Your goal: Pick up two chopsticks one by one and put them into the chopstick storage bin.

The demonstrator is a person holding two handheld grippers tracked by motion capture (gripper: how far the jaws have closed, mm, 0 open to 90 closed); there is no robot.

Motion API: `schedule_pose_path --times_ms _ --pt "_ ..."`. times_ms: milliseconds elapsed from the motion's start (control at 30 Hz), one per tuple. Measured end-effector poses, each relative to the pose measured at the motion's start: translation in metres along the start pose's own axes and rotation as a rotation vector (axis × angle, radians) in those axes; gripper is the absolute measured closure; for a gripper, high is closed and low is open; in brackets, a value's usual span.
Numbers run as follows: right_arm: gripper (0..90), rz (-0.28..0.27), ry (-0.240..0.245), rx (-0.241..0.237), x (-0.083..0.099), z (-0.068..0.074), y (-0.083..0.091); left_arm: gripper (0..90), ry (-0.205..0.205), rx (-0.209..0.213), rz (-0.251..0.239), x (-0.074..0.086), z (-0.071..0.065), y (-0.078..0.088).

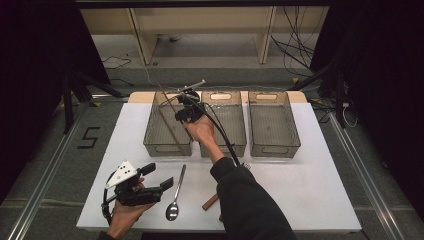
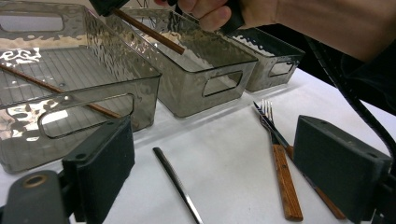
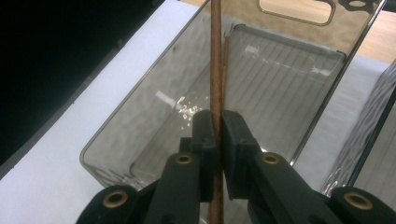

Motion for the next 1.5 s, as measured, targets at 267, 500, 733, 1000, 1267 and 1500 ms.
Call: schedule_pose_path --times_ms 267,500,733,1000,1267,1500 --pt "84.8 0.01 -0.015 0.01 -0.003 -0.001 -0.008 12.5 0.003 0.002 -0.002 0.0 0.0 0.0" --pt "84.8 0.015 -0.027 0.016 -0.005 -0.001 -0.016 12.5 0.002 0.004 -0.002 0.0 -0.001 0.0" --pt "84.7 0.025 -0.035 0.024 -0.006 0.0 -0.023 12.5 0.003 0.007 -0.004 0.0 -0.001 0.0" --pt "84.4 0.032 -0.042 0.035 -0.009 0.002 -0.029 12.5 -0.001 0.009 -0.002 0.0 -0.001 0.0" --pt "60.1 0.033 -0.06 0.009 -0.009 0.001 -0.031 12.5 0.004 0.01 -0.004 0.0 -0.001 0.0" --pt "51.0 -0.001 -0.009 -0.017 -0.008 0.006 -0.01 12.5 0.002 0.007 0.0 0.0 -0.001 0.0"
Point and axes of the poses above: each handheld gripper's, and its own axes: y roughly backward along the jaws, x roughly out of its underside, z roughly to its left, the point moved 3 cm from there along -y, roughly forward along the jaws, and after that the axes turned 13 degrees about z, right-handed, at the moved point
